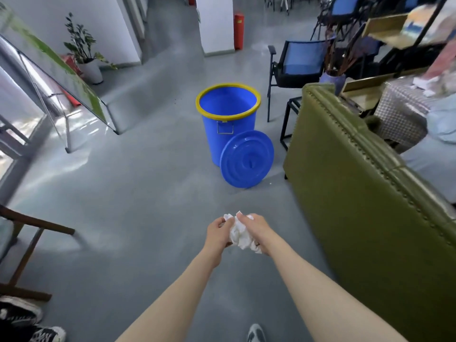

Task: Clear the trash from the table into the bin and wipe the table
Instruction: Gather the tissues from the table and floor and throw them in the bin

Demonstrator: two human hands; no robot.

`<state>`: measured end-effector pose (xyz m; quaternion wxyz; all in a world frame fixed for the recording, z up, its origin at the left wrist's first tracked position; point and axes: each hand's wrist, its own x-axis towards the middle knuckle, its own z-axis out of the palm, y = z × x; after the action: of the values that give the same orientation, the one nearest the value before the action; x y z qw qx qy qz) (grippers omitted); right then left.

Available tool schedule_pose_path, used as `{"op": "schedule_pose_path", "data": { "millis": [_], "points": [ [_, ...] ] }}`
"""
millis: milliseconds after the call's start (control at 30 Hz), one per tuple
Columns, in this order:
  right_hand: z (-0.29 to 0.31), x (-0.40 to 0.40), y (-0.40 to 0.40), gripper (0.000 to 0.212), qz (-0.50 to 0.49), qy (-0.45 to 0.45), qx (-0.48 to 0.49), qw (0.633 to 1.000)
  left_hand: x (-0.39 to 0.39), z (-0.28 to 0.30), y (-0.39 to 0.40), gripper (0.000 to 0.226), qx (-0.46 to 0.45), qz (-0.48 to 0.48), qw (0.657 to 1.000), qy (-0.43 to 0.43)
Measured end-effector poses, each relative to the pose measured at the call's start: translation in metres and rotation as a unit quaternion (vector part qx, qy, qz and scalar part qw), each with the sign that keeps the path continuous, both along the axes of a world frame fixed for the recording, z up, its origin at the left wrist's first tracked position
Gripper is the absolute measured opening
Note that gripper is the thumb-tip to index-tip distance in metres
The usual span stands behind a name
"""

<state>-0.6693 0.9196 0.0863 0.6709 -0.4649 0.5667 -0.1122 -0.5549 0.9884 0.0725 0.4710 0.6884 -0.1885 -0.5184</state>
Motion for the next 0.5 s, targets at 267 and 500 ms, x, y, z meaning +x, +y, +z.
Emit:
{"op": "schedule_pose_path", "data": {
  "millis": [267, 500],
  "points": [
    [-0.013, 0.042, -0.086, 0.034, 0.038, 0.010, -0.002, 0.999, 0.040, 0.004, -0.076, 0.014, 0.019, 0.016, 0.999, -0.044],
    [-0.025, 0.106, -0.149, 0.037, 0.060, 0.037, -0.007, 0.997, 0.108, -0.003, -0.133, 0.020, 0.028, 0.024, 0.997, -0.062]
  ]
}}
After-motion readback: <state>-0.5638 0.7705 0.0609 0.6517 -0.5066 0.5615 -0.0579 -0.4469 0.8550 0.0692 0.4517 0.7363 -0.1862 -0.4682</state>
